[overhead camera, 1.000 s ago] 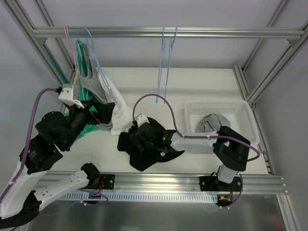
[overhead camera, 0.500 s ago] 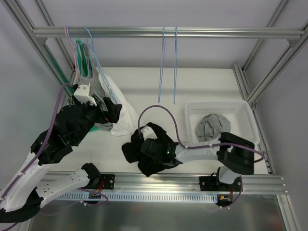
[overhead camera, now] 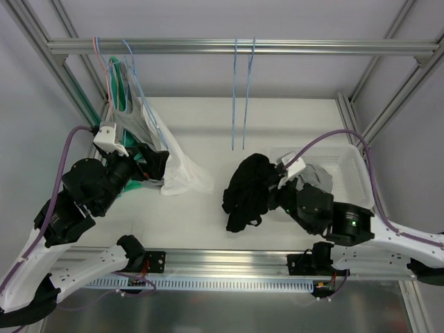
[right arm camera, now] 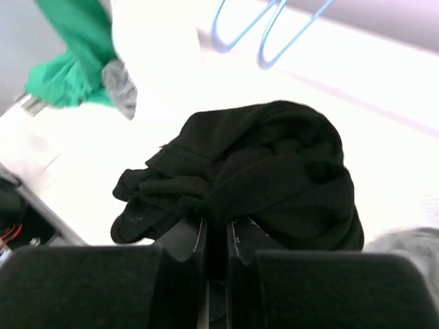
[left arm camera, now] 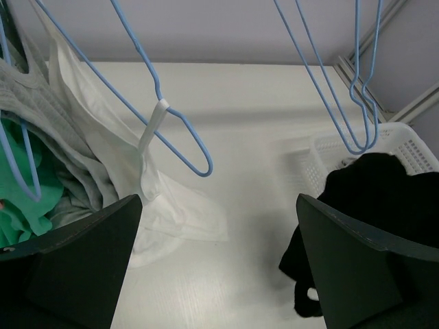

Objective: Remove the tank top from the hanger

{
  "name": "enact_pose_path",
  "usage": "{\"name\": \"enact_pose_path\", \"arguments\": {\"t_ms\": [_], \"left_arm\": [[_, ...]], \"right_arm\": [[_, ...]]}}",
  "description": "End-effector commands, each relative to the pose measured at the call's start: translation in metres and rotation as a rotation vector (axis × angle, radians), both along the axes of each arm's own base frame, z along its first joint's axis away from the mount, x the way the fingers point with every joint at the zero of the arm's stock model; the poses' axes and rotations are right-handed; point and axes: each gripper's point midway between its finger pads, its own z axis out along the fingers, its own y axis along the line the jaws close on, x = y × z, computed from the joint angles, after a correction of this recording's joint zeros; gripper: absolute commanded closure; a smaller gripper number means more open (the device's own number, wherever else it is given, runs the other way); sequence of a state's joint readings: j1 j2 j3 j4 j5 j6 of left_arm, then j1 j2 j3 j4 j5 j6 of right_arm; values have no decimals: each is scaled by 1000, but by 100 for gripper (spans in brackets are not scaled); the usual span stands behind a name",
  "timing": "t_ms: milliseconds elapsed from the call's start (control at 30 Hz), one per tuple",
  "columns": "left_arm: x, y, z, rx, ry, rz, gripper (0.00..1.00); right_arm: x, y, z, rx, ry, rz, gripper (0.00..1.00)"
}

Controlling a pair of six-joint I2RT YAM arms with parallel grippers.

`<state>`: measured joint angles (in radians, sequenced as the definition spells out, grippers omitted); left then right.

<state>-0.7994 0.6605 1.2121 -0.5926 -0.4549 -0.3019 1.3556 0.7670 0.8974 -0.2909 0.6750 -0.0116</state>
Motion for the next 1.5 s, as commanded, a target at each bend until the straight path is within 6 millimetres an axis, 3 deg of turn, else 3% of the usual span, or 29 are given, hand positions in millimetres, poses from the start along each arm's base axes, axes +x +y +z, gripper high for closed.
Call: {"name": "enact_pose_path", "arguments": {"t_ms": [0,67,100,200,233,333,367,400,433,467,633,667,767,800,867,900,967,1067,1167,1233,1267,1300,1333,1367,1400,1433,1467], "left_arm": [[0,2,1,3,-1,11,1],[1,3,3,3,-4,19,1],[2,3,2,8,-4,21,1],[3,5,2,10,-6,33,1],[3,5,2,10,-5,35,1],[2,4,2,0,-2,27,1],[1,3,2,-2,-1,23,1],[1,2,2,-7,0,17,1],[0,1,1,-8,2,13,1],[0,1,1,-9,2,13,1],[-1,-3,6,-20,0,-6,1],[-1,-3,9,-25,-4,-9,1],[-2,-3,11,-26,-6,-14,1],[-2,-3,11,-23,-7,-14,1],[0,-4,9,-14,-3,-10,1],[1,-4,8,-9,-2,-9,1],[2,-5,4,-1,5,-8,1],[2,-5,2,-1,9,-7,1],[2,-8,4,-9,16,-15,1],[3,-13,8,-13,22,-32,1],[4,-17,17,-14,16,-44,1],[4,-20,22,-15,14,-55,1],[5,-21,25,-10,20,-58,1],[6,-22,39,-19,7,-60,1],[7,-22,45,-22,1,-56,1],[7,-21,50,-21,-5,-50,1],[8,-20,63,-29,-25,-45,1]], "right_arm": [[13,-45,41,-68,-102,-106,100],[16,-62,59,-97,-140,-136,100],[19,-73,87,-89,-184,-154,100],[25,-103,126,-124,-235,-220,100],[26,-114,149,-146,-258,-240,100],[47,-146,163,-287,-287,-423,100],[52,-143,155,-307,-266,-408,100],[65,-160,145,-318,-213,-483,100],[70,-162,130,-324,-156,-479,100],[77,-152,109,-307,-95,-444,100],[100,-201,61,-257,54,-694,100],[102,-205,35,-259,106,-715,100],[113,-225,-2,-249,164,-826,100],[115,-229,-37,-260,234,-845,100],[123,-220,-62,-203,271,-825,100],[120,-219,-90,-199,328,-835,100],[122,-211,-110,-132,364,-837,100],[119,-206,-156,-77,465,-846,100],[118,-211,-200,-111,615,-866,100],[117,-214,-209,-124,647,-884,98],[117,-215,-206,-115,638,-888,92],[118,-215,-200,-101,621,-890,59],[114,-216,-194,-98,618,-897,46],[117,-219,-168,-62,551,-909,38],[111,-223,-158,-67,540,-915,28],[109,-225,-144,-61,512,-918,25],[110,-230,-110,-31,428,-930,21]]}}
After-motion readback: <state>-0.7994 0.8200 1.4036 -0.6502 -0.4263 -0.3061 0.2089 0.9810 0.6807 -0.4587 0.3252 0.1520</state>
